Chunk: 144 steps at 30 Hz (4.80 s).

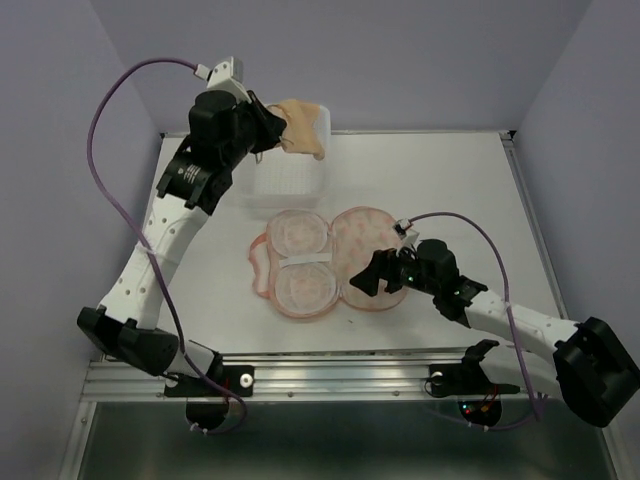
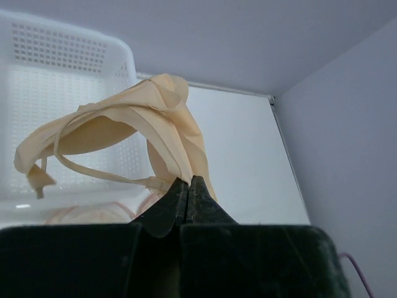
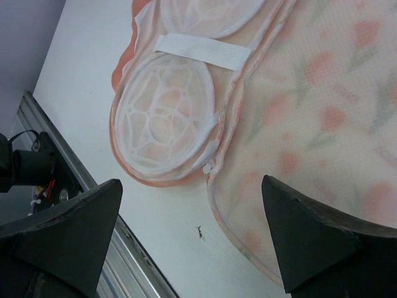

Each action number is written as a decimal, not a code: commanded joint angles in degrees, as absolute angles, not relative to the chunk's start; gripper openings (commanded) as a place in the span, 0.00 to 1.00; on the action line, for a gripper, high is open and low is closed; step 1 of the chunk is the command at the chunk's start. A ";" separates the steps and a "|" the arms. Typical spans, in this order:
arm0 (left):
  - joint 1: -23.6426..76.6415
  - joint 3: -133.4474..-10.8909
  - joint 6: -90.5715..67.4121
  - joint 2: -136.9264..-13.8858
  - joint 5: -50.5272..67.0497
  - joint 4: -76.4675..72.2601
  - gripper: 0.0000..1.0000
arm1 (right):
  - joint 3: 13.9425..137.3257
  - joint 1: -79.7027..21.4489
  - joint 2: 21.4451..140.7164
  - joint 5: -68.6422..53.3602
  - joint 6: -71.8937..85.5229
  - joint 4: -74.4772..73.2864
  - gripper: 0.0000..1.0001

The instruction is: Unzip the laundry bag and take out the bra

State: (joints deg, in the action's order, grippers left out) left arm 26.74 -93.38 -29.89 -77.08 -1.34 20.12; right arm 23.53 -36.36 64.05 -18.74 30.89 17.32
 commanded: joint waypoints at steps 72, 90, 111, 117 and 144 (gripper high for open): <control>9.93 -53.57 -14.59 -54.25 7.99 12.85 0.98 | 39.73 -24.61 88.67 13.72 31.29 3.43 0.33; 9.84 -41.57 -14.68 -41.48 6.86 9.58 0.96 | 59.93 -24.61 67.67 34.97 16.45 -28.56 0.01; 9.76 -38.76 -14.68 -40.61 7.56 8.17 0.95 | 59.68 -28.56 82.35 12.85 12.48 -19.16 0.10; 9.84 -38.50 -14.94 -39.99 7.91 7.91 0.96 | 58.45 -29.09 81.47 -2.17 14.76 -19.42 0.68; 9.84 -58.09 -18.90 -29.37 -16.16 28.82 0.99 | 61.00 -23.29 34.65 38.32 12.94 -27.86 1.00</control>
